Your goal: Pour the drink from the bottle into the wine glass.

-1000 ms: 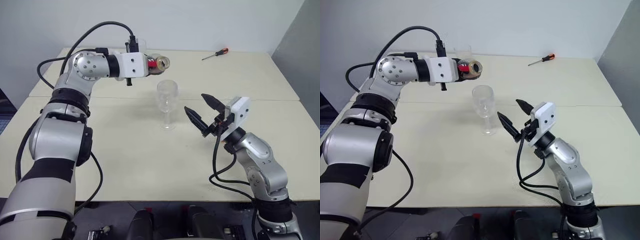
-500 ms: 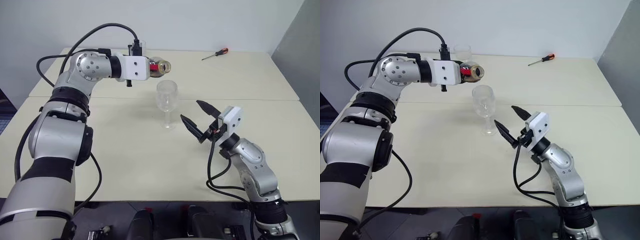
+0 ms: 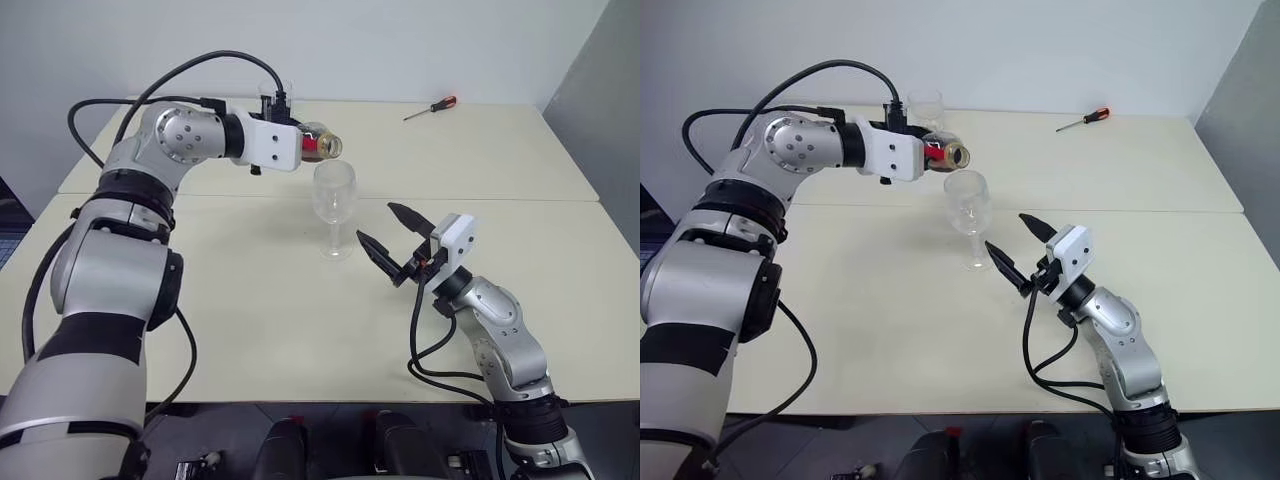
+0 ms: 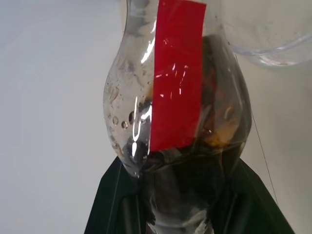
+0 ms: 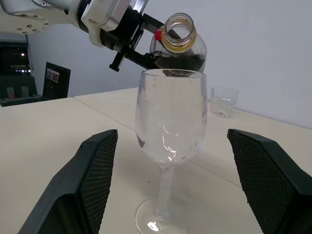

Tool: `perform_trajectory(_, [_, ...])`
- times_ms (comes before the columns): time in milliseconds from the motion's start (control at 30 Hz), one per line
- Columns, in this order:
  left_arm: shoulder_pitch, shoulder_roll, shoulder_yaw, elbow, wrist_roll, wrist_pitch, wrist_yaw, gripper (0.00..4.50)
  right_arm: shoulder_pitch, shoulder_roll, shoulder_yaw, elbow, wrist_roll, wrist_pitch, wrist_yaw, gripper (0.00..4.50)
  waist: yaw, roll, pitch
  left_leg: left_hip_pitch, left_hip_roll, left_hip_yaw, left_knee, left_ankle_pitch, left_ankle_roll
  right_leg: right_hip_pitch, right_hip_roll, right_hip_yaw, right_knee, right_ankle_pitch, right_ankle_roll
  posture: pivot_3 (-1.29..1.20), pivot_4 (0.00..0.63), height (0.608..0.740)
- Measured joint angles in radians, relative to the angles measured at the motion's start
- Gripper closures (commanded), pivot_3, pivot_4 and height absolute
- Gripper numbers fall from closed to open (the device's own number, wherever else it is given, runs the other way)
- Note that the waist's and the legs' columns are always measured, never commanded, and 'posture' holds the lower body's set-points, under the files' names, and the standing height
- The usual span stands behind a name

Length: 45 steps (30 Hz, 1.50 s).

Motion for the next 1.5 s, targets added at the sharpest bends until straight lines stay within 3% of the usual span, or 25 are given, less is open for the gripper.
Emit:
perform_trajectory(967, [-0.062, 0.055, -0.151, 0.01, 0.208, -0.059, 0.231, 3.26, 0.0, 0.013, 0.0, 0.0, -0.002, 0.0, -0.007, 0.64, 0.0, 0.0, 0.0, 0.0, 0.0, 0.0, 0.0, 0.0, 0.0, 0.0, 0.0, 0.0, 0.001, 0.0, 0.0, 0.0, 0.15, 0.74])
perform_trajectory(1500, [-0.08, 0.056, -0.177, 0.017, 0.237, -0.052, 0.278, 3.26, 0.0, 0.018, 0.0, 0.0, -0.013, 0.0, -0.024, 0.64, 0.0, 0.0, 0.0, 0.0, 0.0, 0.0, 0.001, 0.0, 0.0, 0.0, 0.0, 0.0, 0.001, 0.0, 0.0, 0.0, 0.15, 0.74])
